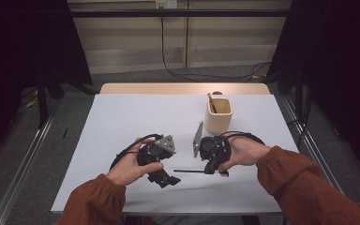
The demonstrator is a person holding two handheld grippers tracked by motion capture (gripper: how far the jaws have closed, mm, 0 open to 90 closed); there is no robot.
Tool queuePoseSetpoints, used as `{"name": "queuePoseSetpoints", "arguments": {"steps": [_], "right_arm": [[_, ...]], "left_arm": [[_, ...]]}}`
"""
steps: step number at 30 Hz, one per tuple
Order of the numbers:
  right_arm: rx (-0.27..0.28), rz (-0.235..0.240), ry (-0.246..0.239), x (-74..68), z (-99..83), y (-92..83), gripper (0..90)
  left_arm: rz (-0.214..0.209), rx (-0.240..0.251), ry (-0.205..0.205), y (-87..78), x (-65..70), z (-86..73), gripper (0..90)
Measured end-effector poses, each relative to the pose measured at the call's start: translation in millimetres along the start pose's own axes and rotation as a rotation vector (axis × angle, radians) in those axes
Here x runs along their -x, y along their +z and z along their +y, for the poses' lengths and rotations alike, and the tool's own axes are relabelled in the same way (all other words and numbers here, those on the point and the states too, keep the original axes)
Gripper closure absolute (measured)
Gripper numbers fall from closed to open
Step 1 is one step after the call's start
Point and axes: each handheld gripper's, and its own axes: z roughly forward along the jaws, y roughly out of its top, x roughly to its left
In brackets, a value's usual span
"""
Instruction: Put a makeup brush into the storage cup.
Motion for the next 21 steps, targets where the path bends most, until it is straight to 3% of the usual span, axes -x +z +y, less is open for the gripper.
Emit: {"name": "queuePoseSetpoints", "arguments": {"steps": [12, 15, 21], "right_arm": [[0.0, -0.003, -0.009, 1.4, 1.8, 1.8, 86.2], [0.001, -0.006, -0.005, 1.7, 2.0, 2.1, 86.2], [0.004, -0.001, -0.011, 1.5, 4.3, 3.6, 86.2]], "left_arm": [[-0.029, -0.023, 0.028, 4.1, -0.9, 1.3, 11.5], [-0.025, -0.049, 0.027, 5.3, -0.7, 1.5, 16.9], [-0.026, -0.051, 0.028, 1.1, -4.5, 2.9, 41.3]]}}
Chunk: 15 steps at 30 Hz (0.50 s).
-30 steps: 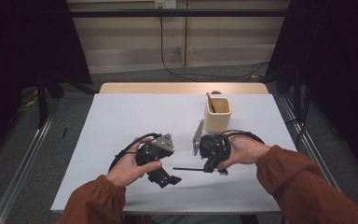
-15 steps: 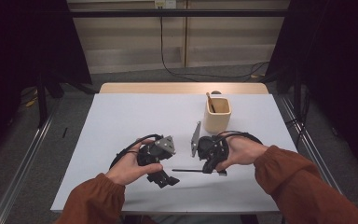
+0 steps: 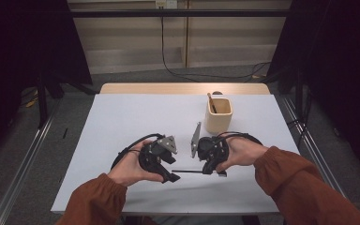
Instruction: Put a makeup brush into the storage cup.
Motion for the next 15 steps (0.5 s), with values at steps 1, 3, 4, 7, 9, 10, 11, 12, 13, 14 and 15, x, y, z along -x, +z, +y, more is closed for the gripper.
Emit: {"name": "queuePoseSetpoints", "arguments": {"steps": [1, 3, 4, 7, 9, 10, 11, 12, 13, 14, 15], "right_arm": [[-0.001, -0.001, -0.002, -0.2, 0.4, 0.1, 86.2], [0.007, -0.001, -0.007, -0.7, 1.2, 0.2, 86.3], [0.006, -0.004, -0.006, -1.3, 1.7, 0.1, 86.2], [0.008, -0.007, -0.01, -1.4, 2.5, 0.0, 86.2], [0.014, -0.007, -0.008, -1.5, 2.8, 0.1, 86.2], [0.024, -0.01, -0.005, -1.9, 3.0, 0.2, 86.2], [0.022, -0.006, -0.005, -2.1, 3.3, 0.0, 86.2], [0.02, -0.009, -0.009, -2.2, 3.7, 0.1, 86.2], [0.021, -0.007, -0.01, -2.4, 4.0, 0.5, 86.2], [0.02, -0.006, -0.014, -2.3, 4.1, 0.9, 86.2], [0.024, -0.01, -0.01, -2.2, 4.2, 1.2, 86.2]], "left_arm": [[-0.006, -0.001, 0.0, 0.4, 0.0, -0.2, 45.6], [-0.008, -0.001, 0.006, 0.8, 0.2, -0.4, 50.8], [-0.02, -0.003, 0.011, 1.3, 0.4, -0.2, 54.6], [-0.032, -0.01, 0.019, 4.4, 1.6, 1.2, 59.0], [-0.03, -0.007, 0.017, 6.9, 2.0, 2.4, 62.5], [-0.038, -0.001, 0.02, 7.6, 1.5, 2.9, 63.9], [-0.039, 0.001, 0.02, 8.1, 1.1, 3.5, 66.2], [-0.031, 0.006, 0.014, 8.8, 1.0, 4.0, 67.3], [-0.033, 0.008, 0.014, 9.1, 0.8, 4.6, 68.1], [-0.038, 0.007, 0.017, 9.1, 0.2, 5.2, 69.3], [-0.039, 0.009, 0.014, 9.3, 0.1, 5.6, 70.1]]}}
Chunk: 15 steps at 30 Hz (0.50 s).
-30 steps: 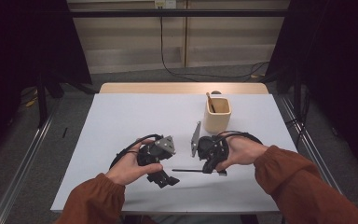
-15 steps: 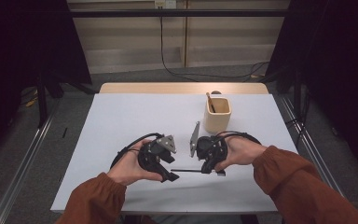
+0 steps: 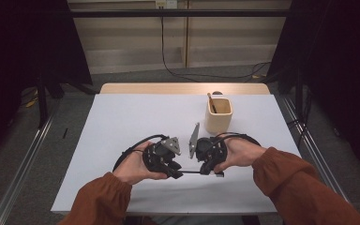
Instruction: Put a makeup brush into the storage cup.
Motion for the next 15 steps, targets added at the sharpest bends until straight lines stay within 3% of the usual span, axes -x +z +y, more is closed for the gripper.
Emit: {"name": "queuePoseSetpoints", "arguments": {"steps": [11, 15], "right_arm": [[0.01, 0.0, -0.004, -1.0, -0.4, -0.7, 86.2], [0.012, -0.001, -0.01, -0.9, -0.8, -0.1, 86.2]], "left_arm": [[-0.007, -0.019, 0.01, 4.3, 0.5, 0.8, 78.7], [-0.009, -0.021, -0.011, 5.3, -0.9, 1.7, 81.9]]}}
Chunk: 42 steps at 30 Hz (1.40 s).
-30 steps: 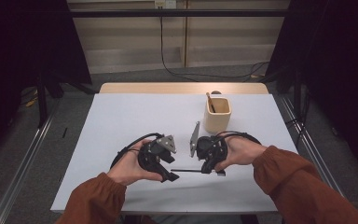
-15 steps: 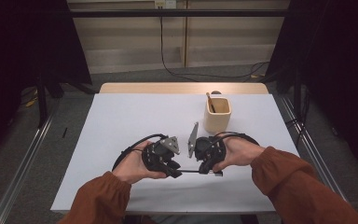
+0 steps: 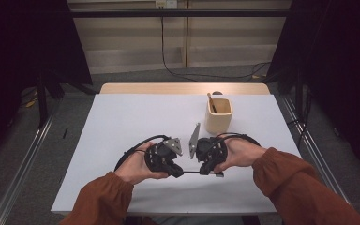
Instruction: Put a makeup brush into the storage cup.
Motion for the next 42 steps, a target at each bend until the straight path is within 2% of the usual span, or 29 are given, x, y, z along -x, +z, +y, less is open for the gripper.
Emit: {"name": "queuePoseSetpoints", "arguments": {"steps": [5, 6, 11, 14, 15, 20, 22, 26, 29, 32, 38, 39, 42], "right_arm": [[0.001, 0.004, -0.007, -0.2, -1.5, 1.2, 86.0], [0.003, 0.0, -0.016, -0.3, -1.5, 1.9, 85.7], [0.014, 0.015, -0.032, -0.9, -2.4, 3.4, 85.3], [0.025, 0.028, -0.019, -0.3, -3.7, 3.3, 84.0], [0.036, 0.031, -0.016, 0.4, -4.4, 2.7, 83.0], [0.083, 0.03, -0.007, 2.2, -6.8, 1.0, 73.0], [0.093, 0.034, 0.004, 3.2, -8.7, 2.0, 63.7], [0.13, 0.047, 0.027, 5.1, -13.3, 3.1, 52.3], [0.174, 0.046, 0.058, 6.7, -17.5, 1.2, 44.1], [0.204, 0.035, 0.063, 7.2, -20.6, 0.3, 35.2], [0.272, 0.012, 0.08, 6.2, -24.9, -0.6, 21.8], [0.275, 0.009, 0.085, 6.2, -25.4, -1.1, 21.0], [0.327, -0.004, 0.098, 7.4, -29.2, -3.2, 17.7]], "left_arm": [[-0.026, -0.007, 0.008, 2.2, 0.5, 0.0, 84.1], [-0.047, -0.012, 0.01, 2.5, 0.6, 0.0, 85.1], [-0.065, -0.014, 0.001, 1.5, 0.8, -1.5, 85.5], [-0.063, -0.009, 0.004, 0.6, 1.3, -1.9, 85.6], [-0.061, 0.008, 0.001, 0.3, 1.1, -2.2, 85.6], [-0.066, 0.015, -0.008, -0.2, 1.0, -3.1, 85.7], [-0.072, 0.013, -0.016, 0.3, 1.0, -3.7, 85.6], [-0.074, 0.023, -0.039, 0.4, -0.2, -6.2, 85.6], [-0.078, 0.034, -0.045, -0.3, -0.8, -8.3, 85.6], [-0.088, 0.033, -0.037, -1.6, -1.0, -9.4, 85.6], [-0.077, 0.046, -0.047, -1.8, -0.5, -10.6, 85.6], [-0.074, 0.053, -0.053, -2.0, -0.5, -11.1, 85.6], [-0.073, 0.064, -0.05, -3.8, -1.1, -12.3, 85.5]]}}
